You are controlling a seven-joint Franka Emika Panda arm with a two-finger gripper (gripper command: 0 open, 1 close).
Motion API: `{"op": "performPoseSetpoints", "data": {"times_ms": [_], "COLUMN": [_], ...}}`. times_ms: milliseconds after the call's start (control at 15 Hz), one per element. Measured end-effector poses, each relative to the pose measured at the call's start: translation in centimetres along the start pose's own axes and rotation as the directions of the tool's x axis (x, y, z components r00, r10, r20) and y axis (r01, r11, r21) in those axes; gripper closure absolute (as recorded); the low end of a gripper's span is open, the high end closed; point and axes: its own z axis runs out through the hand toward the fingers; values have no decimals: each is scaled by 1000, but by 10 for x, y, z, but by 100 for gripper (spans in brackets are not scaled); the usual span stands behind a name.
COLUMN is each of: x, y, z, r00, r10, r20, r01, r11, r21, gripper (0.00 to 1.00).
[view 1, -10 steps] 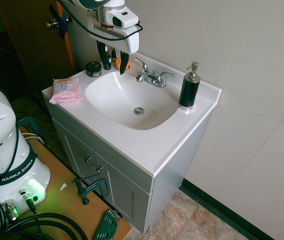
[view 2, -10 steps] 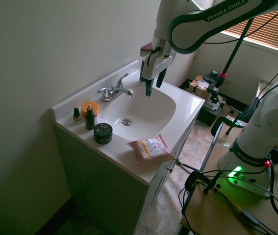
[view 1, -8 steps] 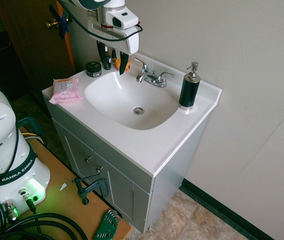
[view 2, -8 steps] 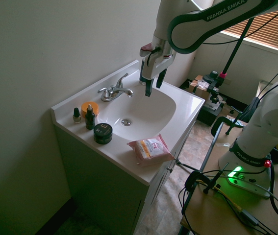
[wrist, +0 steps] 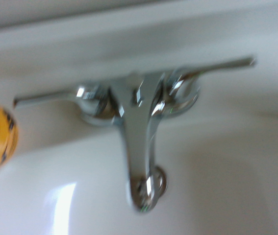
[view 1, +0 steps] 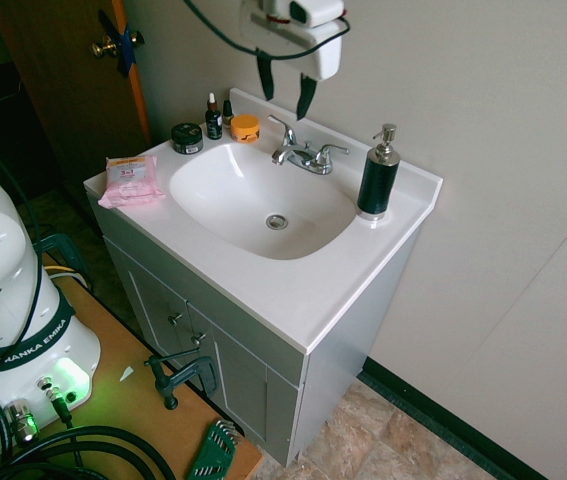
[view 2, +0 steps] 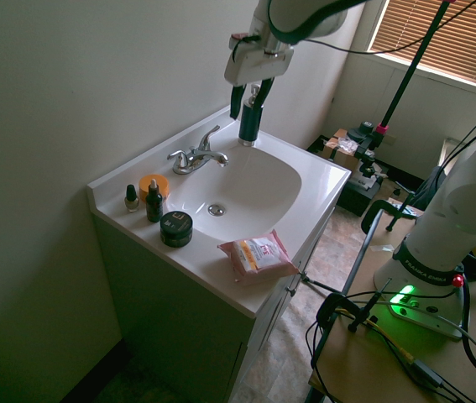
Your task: Sanitize yourself
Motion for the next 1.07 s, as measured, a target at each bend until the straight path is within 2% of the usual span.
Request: {"op": "performPoseSetpoints", "data": {"times_ms": [200, 467, 1067], "x": [53, 97, 142], "y": [-15, -10, 25], "z": [-12, -18, -12], "r00": [998, 991, 976], "r10": [64, 135, 216], "r20": [-7, -5, 2], "r01": [-64, -135, -216], "r11": [998, 991, 976], "r21": [14, 19, 1], "gripper": [100, 100, 100]}}
